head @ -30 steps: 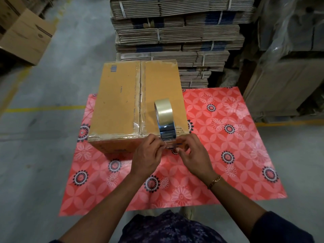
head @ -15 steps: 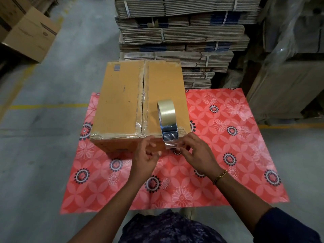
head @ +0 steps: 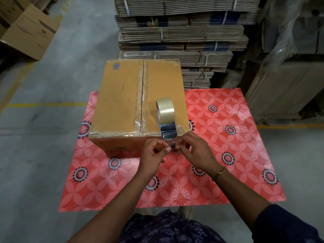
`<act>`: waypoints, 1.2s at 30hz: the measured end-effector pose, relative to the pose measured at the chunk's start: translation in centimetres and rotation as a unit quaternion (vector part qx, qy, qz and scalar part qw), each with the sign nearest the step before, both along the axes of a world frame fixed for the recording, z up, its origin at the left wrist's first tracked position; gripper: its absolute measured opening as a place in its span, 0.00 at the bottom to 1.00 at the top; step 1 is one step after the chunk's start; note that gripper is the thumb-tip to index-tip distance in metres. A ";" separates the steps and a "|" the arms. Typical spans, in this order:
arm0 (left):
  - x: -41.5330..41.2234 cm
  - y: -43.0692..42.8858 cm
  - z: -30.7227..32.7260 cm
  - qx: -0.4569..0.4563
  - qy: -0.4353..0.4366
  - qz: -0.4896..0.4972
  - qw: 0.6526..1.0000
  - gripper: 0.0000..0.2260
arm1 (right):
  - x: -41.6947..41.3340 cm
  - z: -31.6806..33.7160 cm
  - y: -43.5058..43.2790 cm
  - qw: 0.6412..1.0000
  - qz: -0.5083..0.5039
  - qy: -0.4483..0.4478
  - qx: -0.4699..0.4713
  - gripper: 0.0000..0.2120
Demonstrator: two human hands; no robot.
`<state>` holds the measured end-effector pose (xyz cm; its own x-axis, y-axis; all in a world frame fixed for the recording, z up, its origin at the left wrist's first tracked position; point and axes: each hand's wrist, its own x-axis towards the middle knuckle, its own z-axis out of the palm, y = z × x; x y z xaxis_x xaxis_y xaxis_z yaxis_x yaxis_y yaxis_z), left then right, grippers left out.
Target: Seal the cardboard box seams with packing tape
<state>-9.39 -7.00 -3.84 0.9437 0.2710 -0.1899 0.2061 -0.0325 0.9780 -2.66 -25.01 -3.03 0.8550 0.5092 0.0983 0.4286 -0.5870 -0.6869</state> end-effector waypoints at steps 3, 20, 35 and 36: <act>-0.1 0.1 0.1 -0.018 0.016 0.010 1.000 0.04 | 0.3 0.1 0.0 1.000 0.012 0.019 0.004 0.02; 2.2 0.1 1.2 -0.122 0.178 0.081 0.973 0.09 | 1.9 2.0 1.2 0.946 -0.092 0.302 0.069 0.04; 3.3 -1.3 0.9 -0.155 0.202 0.093 0.962 0.13 | 1.2 2.0 1.7 0.928 -0.157 0.327 0.084 0.04; 3.3 -1.2 1.0 -0.160 0.203 0.092 0.961 0.13 | 1.1 2.0 1.7 0.927 -0.157 0.328 0.088 0.04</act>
<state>-6.12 -8.23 -2.86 0.7155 0.2918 -0.6348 0.5472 0.3308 0.7689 -1.53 -23.33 -1.03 0.8636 0.2511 -0.4372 -0.2883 -0.4655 -0.8368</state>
